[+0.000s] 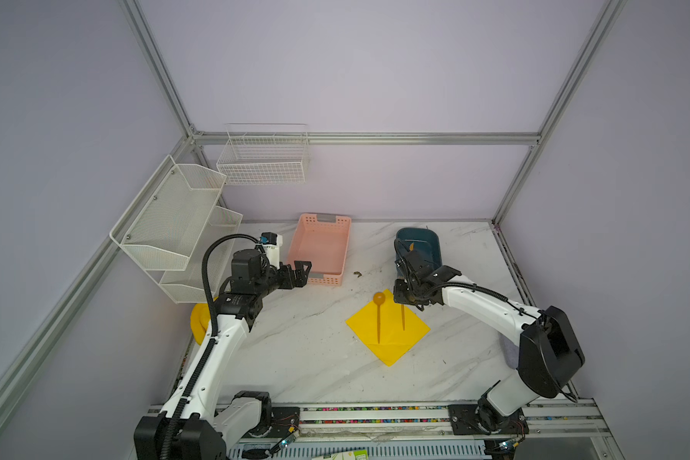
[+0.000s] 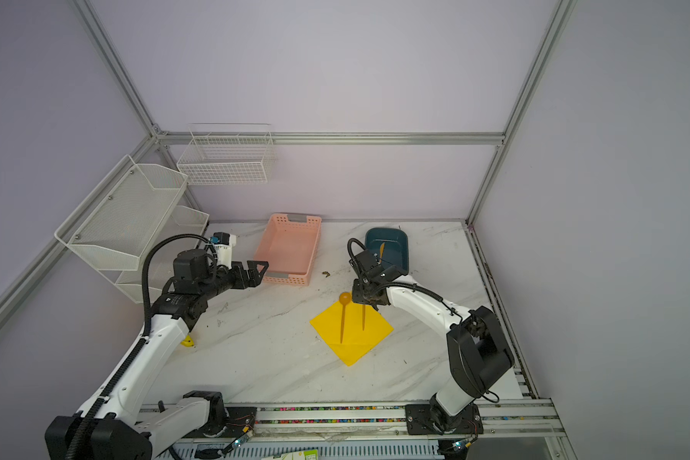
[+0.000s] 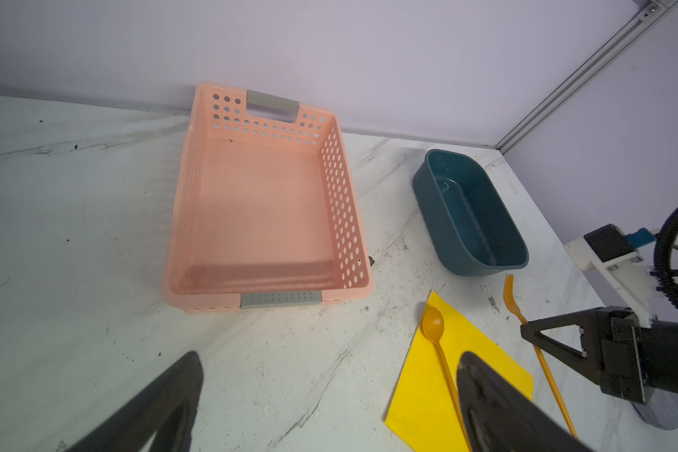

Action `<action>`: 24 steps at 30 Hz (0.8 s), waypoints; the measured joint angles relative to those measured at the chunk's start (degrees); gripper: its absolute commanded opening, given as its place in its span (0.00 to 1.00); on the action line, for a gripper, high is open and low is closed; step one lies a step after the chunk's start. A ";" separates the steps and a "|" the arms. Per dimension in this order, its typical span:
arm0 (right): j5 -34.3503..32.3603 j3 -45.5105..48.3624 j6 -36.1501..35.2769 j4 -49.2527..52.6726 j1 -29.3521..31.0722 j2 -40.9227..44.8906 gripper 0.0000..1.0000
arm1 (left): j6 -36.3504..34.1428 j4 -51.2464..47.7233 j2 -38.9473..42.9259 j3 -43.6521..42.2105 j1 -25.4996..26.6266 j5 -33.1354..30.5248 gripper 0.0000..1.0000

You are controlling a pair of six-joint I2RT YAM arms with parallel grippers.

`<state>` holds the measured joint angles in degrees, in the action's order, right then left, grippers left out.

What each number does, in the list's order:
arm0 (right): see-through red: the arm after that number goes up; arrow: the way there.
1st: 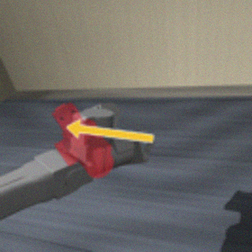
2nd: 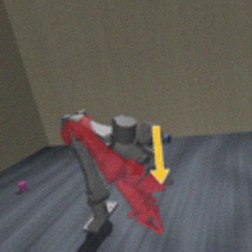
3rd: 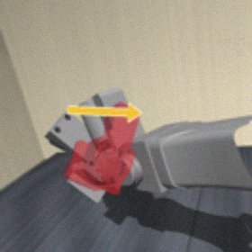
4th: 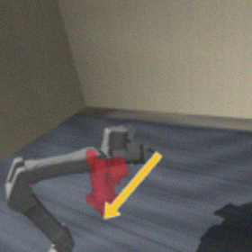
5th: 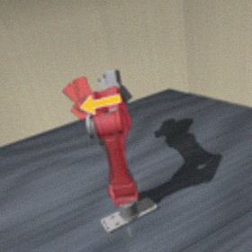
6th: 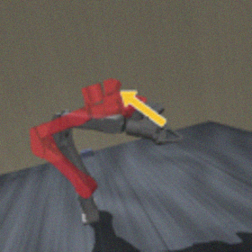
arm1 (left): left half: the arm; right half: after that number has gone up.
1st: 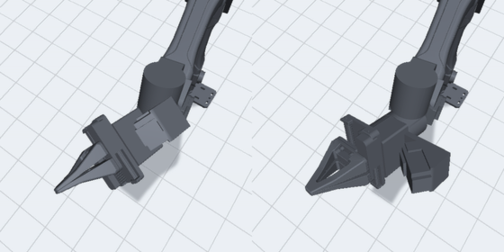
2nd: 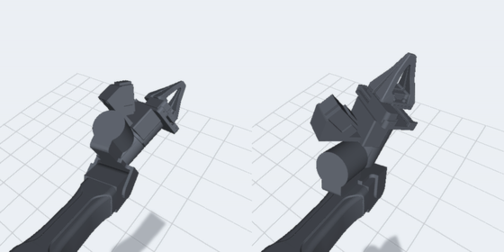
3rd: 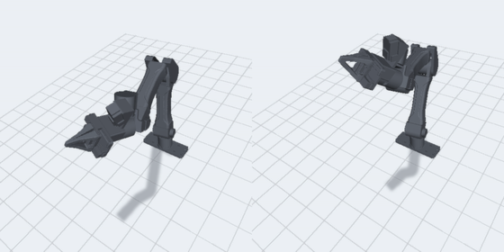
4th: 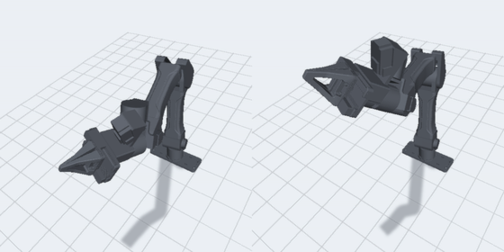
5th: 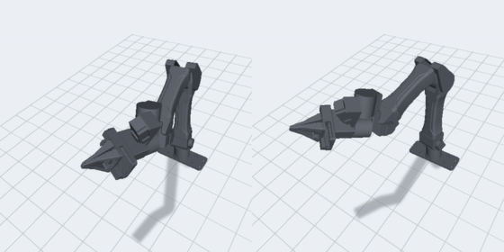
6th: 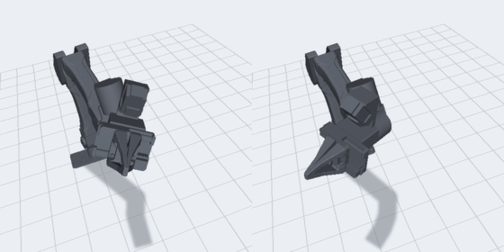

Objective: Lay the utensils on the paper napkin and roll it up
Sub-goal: 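Carry the yellow fork with the right gripper over the yellow napkin, then lower the fork onto the napkin beside the spoon with the right gripper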

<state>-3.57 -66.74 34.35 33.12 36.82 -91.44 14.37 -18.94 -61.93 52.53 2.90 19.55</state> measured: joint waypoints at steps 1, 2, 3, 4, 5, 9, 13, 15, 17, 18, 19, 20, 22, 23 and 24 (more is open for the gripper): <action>0.02 0.66 0.42 -0.63 0.35 0.02 0.11 | 0.00 0.02 0.13 -0.17 0.00 0.09 1.00; 0.02 1.18 0.83 -1.18 0.72 0.02 0.11 | 0.00 0.07 0.28 -0.44 0.00 0.11 1.00; 0.04 1.66 1.14 -1.73 1.14 -0.02 0.11 | 0.00 -0.02 0.50 -0.74 0.00 0.15 1.00; 0.04 2.03 1.40 -2.16 1.53 -0.13 0.11 | 0.00 -0.09 0.63 -0.90 0.00 0.20 1.00; 0.04 2.16 1.49 -2.56 1.79 -0.28 0.11 | 0.00 -0.11 0.68 -0.90 0.00 0.22 1.00; -0.04 2.14 2.12 -4.37 2.71 -2.43 0.11 | -0.02 -0.04 0.87 -0.90 -0.02 0.22 1.00; -0.24 2.14 2.47 -5.22 3.10 -4.98 0.11 | -0.02 -0.07 1.01 -0.90 -0.04 0.20 1.00; -0.44 2.12 2.47 -5.49 3.10 -5.88 0.11 | -0.02 -0.07 1.09 -0.90 -0.04 0.20 1.00; -0.61 2.12 2.49 -5.60 3.10 -6.75 0.11 | -0.02 -0.07 1.11 -0.90 -0.04 0.20 1.00; -0.68 2.10 2.49 -5.60 3.10 -7.19 0.11 | -0.02 -0.07 1.11 -0.90 -0.04 0.20 1.00; -0.70 2.10 2.49 -5.62 3.10 -7.61 0.11 | -0.02 -0.07 1.11 -0.90 -0.04 0.20 1.00; -0.74 2.03 2.49 -5.62 3.13 -8.00 0.11 | -0.02 -0.07 1.11 -0.90 -0.04 0.20 1.00; -0.83 1.95 2.49 -5.70 3.13 -8.72 0.11 | -0.04 -0.07 1.11 -0.90 -0.04 0.20 1.00; -0.87 1.88 2.47 -5.73 3.13 -9.03 0.11 | -0.04 -0.07 1.11 -0.90 -0.04 0.20 1.00; -0.94 1.77 2.45 -5.77 3.13 -9.31 0.11 | -0.04 -0.07 1.11 -0.90 -0.04 0.20 1.00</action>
<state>-4.51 -64.97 36.80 27.35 39.94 -100.75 14.33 -19.00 -60.82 51.64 2.85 19.75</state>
